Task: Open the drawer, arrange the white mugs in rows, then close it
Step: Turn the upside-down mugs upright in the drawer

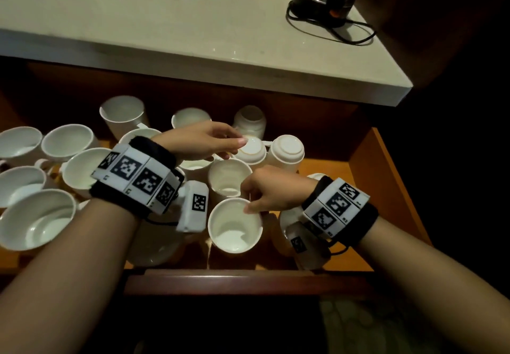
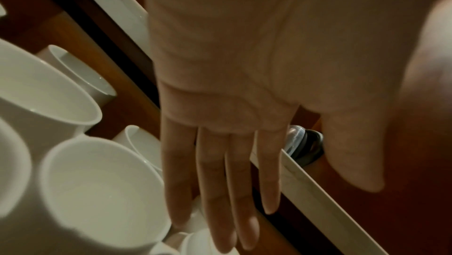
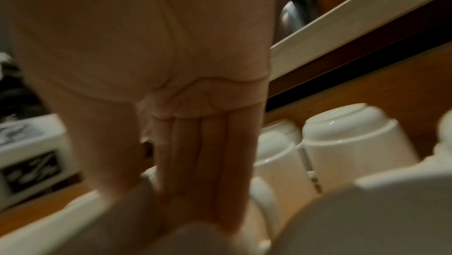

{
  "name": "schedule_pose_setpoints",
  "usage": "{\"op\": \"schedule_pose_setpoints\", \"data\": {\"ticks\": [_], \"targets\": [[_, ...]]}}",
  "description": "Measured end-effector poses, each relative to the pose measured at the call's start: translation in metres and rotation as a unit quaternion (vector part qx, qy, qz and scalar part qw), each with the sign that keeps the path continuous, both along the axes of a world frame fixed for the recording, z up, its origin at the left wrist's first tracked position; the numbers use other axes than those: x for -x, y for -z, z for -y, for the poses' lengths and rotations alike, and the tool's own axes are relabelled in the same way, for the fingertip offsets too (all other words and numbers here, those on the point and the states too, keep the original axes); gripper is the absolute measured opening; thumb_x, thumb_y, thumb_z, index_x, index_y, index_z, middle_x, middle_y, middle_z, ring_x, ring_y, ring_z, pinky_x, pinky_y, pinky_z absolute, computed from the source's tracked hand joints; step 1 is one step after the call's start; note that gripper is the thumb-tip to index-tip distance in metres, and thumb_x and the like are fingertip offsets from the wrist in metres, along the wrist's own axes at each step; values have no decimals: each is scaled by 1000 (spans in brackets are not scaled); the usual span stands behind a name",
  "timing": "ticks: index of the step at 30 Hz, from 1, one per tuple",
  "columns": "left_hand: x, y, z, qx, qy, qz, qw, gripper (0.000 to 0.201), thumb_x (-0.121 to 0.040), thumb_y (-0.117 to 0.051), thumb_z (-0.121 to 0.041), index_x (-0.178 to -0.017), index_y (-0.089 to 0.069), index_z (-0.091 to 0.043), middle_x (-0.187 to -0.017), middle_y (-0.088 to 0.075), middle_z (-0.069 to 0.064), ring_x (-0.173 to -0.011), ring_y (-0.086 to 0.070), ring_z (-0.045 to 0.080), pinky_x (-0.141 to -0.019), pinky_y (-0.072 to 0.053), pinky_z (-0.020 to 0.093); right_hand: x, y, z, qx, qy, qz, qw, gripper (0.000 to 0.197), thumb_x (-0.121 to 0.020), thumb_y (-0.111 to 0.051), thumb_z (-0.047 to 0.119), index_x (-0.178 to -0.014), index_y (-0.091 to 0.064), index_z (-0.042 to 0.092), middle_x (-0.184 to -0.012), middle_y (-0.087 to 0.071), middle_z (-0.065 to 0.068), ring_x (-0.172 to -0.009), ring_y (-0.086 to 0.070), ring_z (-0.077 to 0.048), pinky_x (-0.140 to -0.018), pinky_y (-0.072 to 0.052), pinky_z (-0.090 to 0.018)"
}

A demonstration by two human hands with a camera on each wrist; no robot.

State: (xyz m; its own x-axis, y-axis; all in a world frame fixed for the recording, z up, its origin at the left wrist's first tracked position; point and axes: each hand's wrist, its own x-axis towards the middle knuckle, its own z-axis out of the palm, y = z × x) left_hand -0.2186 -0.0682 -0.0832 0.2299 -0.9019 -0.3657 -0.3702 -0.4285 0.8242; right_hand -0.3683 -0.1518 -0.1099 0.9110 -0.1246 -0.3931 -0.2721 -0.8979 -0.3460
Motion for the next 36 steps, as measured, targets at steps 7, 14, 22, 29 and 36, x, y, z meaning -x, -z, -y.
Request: {"op": "schedule_pose_setpoints", "data": {"ticks": [7,14,22,29,36], "targets": [[-4,3,0,1,-5,33,999,39,-89,-55,-38,-121,-58,-16,-109,-66,5,-92,-60,15,-69,-41,22,-15,6,-2,39,-33,-74,996,27,-86,-67,24,-108,-68,9,-100,-70,-6,-79,-54,-14,-69,-38,-24],[4,2,6,15,7,41,999,38,-89,-57,-36,-121,-58,-16,-107,-66,5,-91,-62,15,-69,-44,18,15,-18,42,-106,177,20,978,19,-85,-68,25,-92,-68,8,-80,-70,-3,-71,-64,-11,-68,-50,-21],[23,-11,25,23,29,22,999,39,-87,-57,-39,-120,-58,-18,-109,-67,3,-99,-63,18,-89,-48,36,56,-10,85,36,315,-132,939,70,-75,-72,49,-134,-48,19,-132,-54,-3,-119,-53,-21,-93,-46,-32],[50,-6,51,17,56,11,998,42,-90,-55,-38,-126,-56,-16,-114,-66,6,-96,-62,14,-77,-45,24,61,10,83,24,301,-148,942,62,-72,-77,37,-125,-51,18,-107,-60,-2,-95,-59,-20,-81,-50,-32],[51,7,55,31,28,30,999,46,-89,-57,-35,-130,-53,-14,-114,-63,5,-98,-62,16,-75,-46,18,69,-2,96,-68,377,-25,923,61,-72,-79,25,-126,-53,17,-107,-56,-2,-92,-57,-18,-68,-53,-30]]}}
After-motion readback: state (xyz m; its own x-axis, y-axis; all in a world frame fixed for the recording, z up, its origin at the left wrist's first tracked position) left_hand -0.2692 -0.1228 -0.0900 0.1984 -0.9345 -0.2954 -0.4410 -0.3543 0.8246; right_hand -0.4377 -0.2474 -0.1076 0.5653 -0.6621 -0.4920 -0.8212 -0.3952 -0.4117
